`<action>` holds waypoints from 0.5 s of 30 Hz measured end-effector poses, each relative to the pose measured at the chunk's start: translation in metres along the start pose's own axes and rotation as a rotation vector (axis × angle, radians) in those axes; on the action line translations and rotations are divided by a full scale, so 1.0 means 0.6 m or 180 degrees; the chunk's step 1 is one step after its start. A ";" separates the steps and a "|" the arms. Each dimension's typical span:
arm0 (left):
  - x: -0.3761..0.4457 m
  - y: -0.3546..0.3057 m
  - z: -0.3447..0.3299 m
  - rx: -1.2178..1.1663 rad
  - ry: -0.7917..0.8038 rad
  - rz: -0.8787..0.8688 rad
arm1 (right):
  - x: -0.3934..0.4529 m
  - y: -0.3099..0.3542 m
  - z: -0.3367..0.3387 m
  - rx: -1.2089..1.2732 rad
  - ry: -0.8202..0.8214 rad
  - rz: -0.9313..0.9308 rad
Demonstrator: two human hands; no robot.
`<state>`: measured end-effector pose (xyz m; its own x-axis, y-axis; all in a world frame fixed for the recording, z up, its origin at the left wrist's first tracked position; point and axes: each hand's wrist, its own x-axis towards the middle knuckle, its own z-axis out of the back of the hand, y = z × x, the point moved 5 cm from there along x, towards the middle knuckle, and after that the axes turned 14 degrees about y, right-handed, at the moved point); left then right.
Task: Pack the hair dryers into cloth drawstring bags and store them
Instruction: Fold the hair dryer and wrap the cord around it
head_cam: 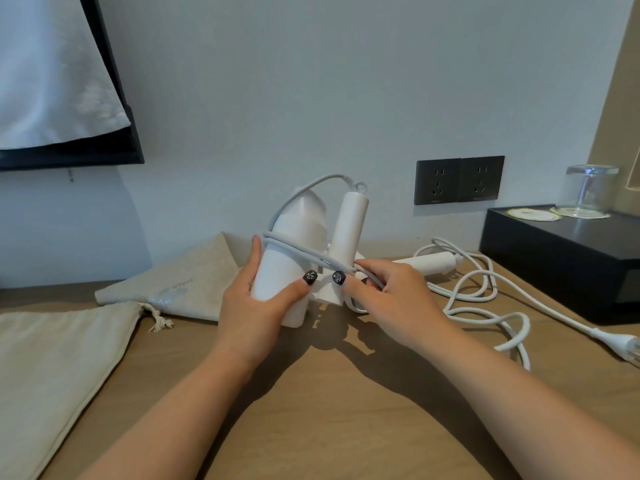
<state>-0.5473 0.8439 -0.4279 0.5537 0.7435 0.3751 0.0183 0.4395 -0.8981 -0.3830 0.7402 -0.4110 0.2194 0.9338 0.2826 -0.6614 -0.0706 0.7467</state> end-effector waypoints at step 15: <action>-0.007 -0.017 0.009 0.1010 -0.0129 -0.0145 | 0.006 -0.010 -0.005 -0.0076 0.0106 0.0000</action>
<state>-0.5543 0.8389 -0.4194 0.5245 0.7360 0.4280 -0.2218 0.6034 -0.7660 -0.3807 0.7452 -0.4161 0.1955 0.9450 0.2621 -0.6785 -0.0626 0.7320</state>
